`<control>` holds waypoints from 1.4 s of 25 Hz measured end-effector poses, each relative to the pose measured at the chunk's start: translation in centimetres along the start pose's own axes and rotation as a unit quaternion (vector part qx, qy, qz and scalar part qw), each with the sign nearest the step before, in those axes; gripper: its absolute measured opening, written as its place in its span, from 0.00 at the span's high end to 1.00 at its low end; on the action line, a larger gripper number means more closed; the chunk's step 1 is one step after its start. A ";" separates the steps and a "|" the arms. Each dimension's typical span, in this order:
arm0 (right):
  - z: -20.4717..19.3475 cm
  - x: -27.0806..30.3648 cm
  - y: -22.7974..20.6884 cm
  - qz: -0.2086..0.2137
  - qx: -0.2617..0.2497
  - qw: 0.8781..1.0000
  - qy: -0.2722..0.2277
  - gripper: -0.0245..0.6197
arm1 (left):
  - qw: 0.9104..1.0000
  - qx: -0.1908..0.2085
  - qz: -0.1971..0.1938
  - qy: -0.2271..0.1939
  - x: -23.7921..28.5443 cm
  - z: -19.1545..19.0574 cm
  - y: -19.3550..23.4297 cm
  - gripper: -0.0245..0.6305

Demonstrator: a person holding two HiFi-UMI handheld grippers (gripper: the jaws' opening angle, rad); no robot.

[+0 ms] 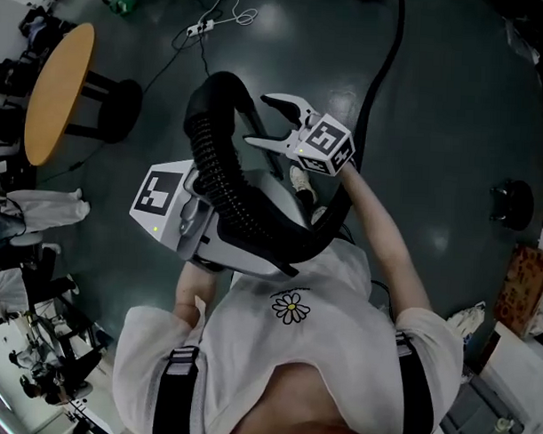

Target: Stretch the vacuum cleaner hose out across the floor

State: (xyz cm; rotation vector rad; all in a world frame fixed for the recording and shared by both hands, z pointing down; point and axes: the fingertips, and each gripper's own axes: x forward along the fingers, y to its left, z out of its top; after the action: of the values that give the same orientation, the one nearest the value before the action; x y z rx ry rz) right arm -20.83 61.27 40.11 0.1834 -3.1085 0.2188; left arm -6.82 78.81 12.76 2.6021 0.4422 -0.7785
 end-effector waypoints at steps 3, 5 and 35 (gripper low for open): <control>-1.8 1.2 2.2 -0.006 0.014 1.000 0.007 0.39 | 0.999 -0.022 -0.019 0.022 1.5 -1.7 -2.1 0.81; -1.7 0.5 2.4 -0.014 0.036 0.999 -0.001 0.39 | 0.998 -0.025 -0.028 0.040 2.3 -2.6 -3.0 0.81; 23.6 -20.8 -4.1 -0.438 -0.499 0.724 0.186 0.71 | 0.870 0.199 0.375 0.253 -17.4 -1.6 5.1 0.80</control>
State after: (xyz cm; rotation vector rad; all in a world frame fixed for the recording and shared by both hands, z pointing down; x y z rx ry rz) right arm 0.01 56.33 16.75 1.2537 -1.9808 -1.1956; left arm -17.93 71.78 25.41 2.9712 -0.6601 0.1053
